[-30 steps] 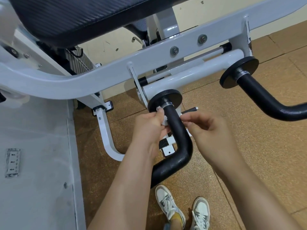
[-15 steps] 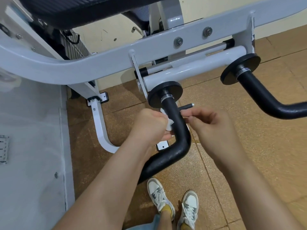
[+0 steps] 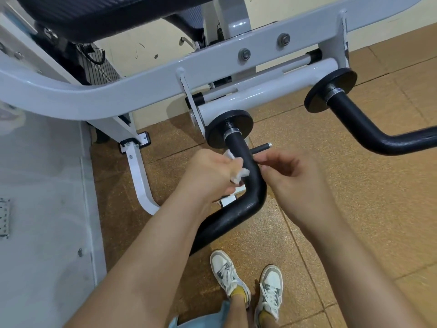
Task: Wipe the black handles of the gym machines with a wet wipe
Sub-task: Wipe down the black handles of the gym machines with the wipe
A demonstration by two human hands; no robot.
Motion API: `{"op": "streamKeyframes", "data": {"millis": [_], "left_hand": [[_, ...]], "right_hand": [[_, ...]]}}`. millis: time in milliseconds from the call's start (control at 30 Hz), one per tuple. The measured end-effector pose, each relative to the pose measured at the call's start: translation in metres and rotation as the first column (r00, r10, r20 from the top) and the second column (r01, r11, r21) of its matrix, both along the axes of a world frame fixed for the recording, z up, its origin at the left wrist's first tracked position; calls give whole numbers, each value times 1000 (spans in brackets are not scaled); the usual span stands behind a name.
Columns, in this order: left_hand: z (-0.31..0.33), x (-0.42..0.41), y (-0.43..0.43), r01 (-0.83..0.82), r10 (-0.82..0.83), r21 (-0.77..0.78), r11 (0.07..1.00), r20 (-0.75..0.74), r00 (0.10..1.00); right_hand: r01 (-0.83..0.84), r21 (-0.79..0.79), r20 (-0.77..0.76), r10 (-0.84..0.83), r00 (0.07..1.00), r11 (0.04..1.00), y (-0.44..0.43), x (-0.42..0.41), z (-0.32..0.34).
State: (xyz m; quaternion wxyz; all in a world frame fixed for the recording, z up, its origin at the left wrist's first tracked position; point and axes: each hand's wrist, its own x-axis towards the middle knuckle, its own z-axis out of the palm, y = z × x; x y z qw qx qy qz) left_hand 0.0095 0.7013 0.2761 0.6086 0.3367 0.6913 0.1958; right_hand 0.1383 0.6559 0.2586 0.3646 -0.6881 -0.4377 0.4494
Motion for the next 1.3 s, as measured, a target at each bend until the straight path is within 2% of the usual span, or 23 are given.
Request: {"op": "streamKeyframes", "data": {"millis": [67, 100, 167, 200, 267, 300, 433, 533, 633, 767, 867, 933, 1033, 1200, 1267, 1300], "left_hand": [[-2, 6, 7, -190, 190, -11, 982, 16, 982], [-4, 9, 9, -195, 195, 23, 981, -23, 981], [-8, 8, -2, -28, 31, 38, 999, -97, 995], [-5, 3, -11, 123, -119, 19, 992, -140, 983], [3, -5, -19, 421, -408, -2, 907, -247, 879], [7, -7, -17, 495, -469, 13, 869, -295, 832], [9, -3, -2, 455, -412, 70, 888, -322, 853], [11, -4, -18, 639, -576, 14, 769, -420, 702], [24, -24, -22, 767, -690, -21, 642, -451, 566], [18, -10, -19, 758, -655, -11, 653, -511, 557], [15, -12, -31, 843, -627, 14, 537, -663, 410], [25, -39, -34, 877, -702, -33, 480, -614, 361], [32, -49, -33, 881, -719, -10, 474, -581, 380], [15, -8, -44, 892, -554, 30, 450, -774, 306], [18, -34, -51, 877, -554, 8, 480, -773, 310], [23, -48, -55, 862, -569, 8, 506, -749, 341]], "right_hand": [[29, -10, -18, -29, 999, 1000, -6, -1, 1], [38, -3, -8, -38, 999, 999, -9, -1, 2], [41, 8, 29, -42, 999, 999, -14, -1, 3], [45, 15, 42, -46, 998, 999, -16, -1, 4], [56, 29, 72, -58, 996, 998, -19, -1, 5], [56, 27, 85, -58, 995, 998, -20, -2, 5], [15, -2, 65, -15, 998, 1000, -22, -2, 9], [-7, -3, 97, 8, 995, 1000, -24, 0, 11], [-42, -8, 140, 43, 989, 999, -27, 0, 12], [-54, 7, 201, 52, 978, 999, -33, -2, 14], [-94, 35, 283, 80, 956, 995, -40, -5, 18], [-127, 34, 307, 111, 945, 991, -43, -7, 21], [-115, 42, 330, 95, 939, 993, -46, -9, 22], [-158, 90, 421, 106, 901, 983, -52, -18, 24], [-197, 85, 459, 138, 878, 977, -57, -20, 22], [-213, 77, 479, 151, 865, 974, -59, -20, 21]]}}
